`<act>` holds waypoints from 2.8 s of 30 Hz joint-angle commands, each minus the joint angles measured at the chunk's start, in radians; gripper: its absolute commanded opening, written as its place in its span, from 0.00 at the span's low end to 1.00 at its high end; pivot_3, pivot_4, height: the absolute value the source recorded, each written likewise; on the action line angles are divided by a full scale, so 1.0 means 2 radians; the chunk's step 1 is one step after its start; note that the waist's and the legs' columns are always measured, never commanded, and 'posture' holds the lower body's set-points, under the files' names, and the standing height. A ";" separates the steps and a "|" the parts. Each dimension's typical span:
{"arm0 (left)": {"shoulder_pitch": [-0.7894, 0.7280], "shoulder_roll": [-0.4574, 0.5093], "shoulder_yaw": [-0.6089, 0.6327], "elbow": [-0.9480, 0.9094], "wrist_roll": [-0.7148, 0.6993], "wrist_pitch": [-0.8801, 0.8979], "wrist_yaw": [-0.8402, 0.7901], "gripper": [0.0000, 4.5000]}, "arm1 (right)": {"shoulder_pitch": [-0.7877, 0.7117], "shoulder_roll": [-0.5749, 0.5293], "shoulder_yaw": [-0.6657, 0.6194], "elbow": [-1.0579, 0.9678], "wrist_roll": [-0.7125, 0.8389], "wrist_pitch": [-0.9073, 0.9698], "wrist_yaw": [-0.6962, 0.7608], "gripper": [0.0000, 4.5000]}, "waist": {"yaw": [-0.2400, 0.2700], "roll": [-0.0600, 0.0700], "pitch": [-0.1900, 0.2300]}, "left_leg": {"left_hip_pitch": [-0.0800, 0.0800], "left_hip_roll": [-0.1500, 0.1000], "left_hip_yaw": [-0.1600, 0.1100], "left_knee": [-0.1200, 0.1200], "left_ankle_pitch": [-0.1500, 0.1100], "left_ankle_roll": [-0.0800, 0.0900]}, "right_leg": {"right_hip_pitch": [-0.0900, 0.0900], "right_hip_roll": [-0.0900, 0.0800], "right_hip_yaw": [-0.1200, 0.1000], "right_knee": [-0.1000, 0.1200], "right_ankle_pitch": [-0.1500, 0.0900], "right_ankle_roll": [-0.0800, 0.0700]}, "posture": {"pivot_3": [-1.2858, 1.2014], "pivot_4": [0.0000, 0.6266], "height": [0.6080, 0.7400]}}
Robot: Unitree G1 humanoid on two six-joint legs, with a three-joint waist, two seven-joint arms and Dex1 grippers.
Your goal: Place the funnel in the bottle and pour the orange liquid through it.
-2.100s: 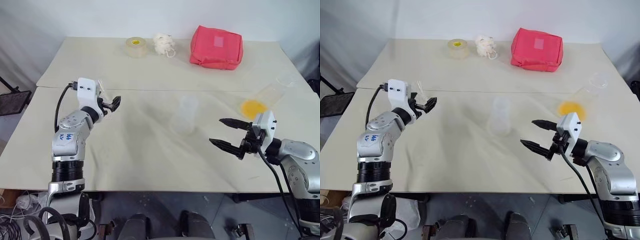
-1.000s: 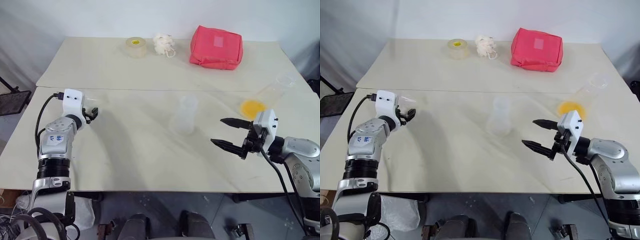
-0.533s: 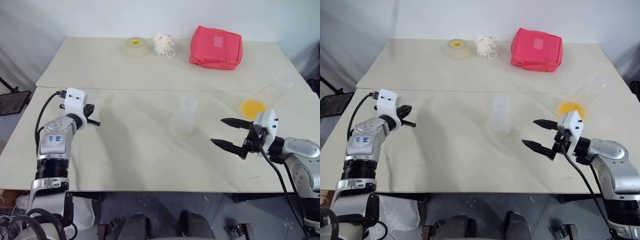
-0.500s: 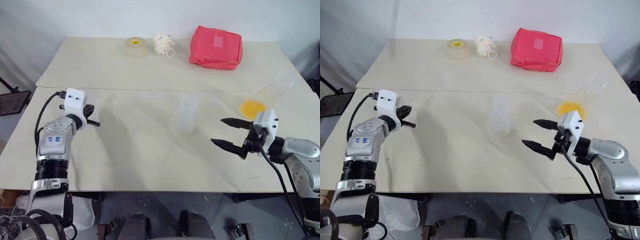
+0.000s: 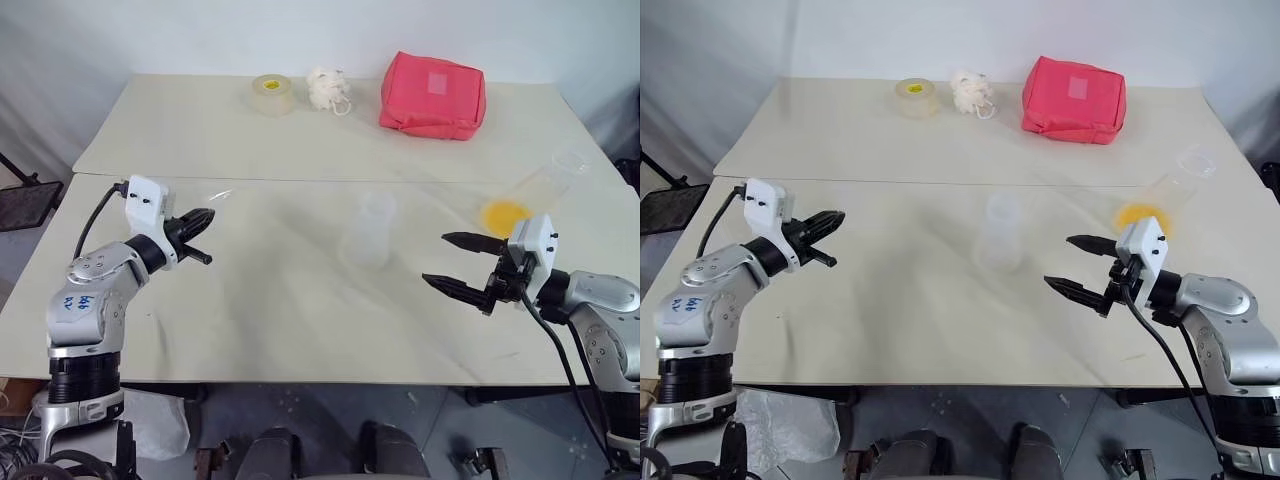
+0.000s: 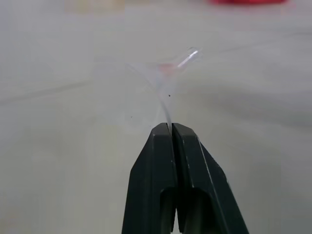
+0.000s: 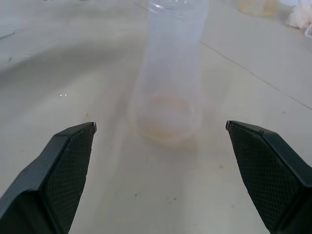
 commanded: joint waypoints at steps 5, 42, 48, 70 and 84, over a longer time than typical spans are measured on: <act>-0.033 0.047 0.002 -0.032 -0.044 -0.035 -0.086 0.01 | 0.007 -0.012 -0.023 -0.017 0.009 -0.011 0.011 1.00 | 0.001 0.000 0.000 | 0.000 0.000 0.000 0.000 0.000 0.000 | 0.000 0.000 0.000 0.000 0.000 0.000 | 0.52 0.24 1.00; -0.475 -0.062 -0.220 0.572 0.209 -0.672 -0.343 0.01 | 0.077 0.050 -0.032 -0.112 0.010 -0.036 -0.095 1.00 | 0.001 0.000 0.000 | -0.001 -0.002 0.006 0.000 0.000 0.000 | -0.001 0.001 -0.001 0.000 0.000 0.000 | 0.52 0.24 1.00; -0.504 -0.078 -0.229 0.623 0.243 -0.702 -0.316 0.01 | 0.088 0.057 -0.033 -0.118 0.007 -0.042 -0.110 1.00 | 0.000 0.000 0.000 | -0.002 -0.002 0.006 0.000 0.000 0.000 | -0.002 0.001 -0.001 0.000 0.000 0.000 | 0.52 0.24 1.00; -0.559 -0.096 -0.279 0.652 0.312 -0.812 -0.354 0.10 | 0.114 0.078 -0.026 -0.128 -0.002 -0.059 -0.135 1.00 | 0.001 0.000 0.000 | -0.008 -0.002 0.007 0.004 0.000 0.001 | -0.008 0.001 -0.001 0.002 0.000 0.000 | 0.52 0.24 1.00; -0.573 -0.110 -0.262 0.652 0.290 -0.804 -0.351 0.99 | 0.116 0.077 -0.030 -0.122 -0.005 -0.065 -0.135 1.00 | 0.001 0.000 0.000 | -0.009 -0.002 0.007 0.005 0.000 0.001 | -0.008 0.001 -0.001 0.003 0.000 0.000 | 0.52 0.24 1.00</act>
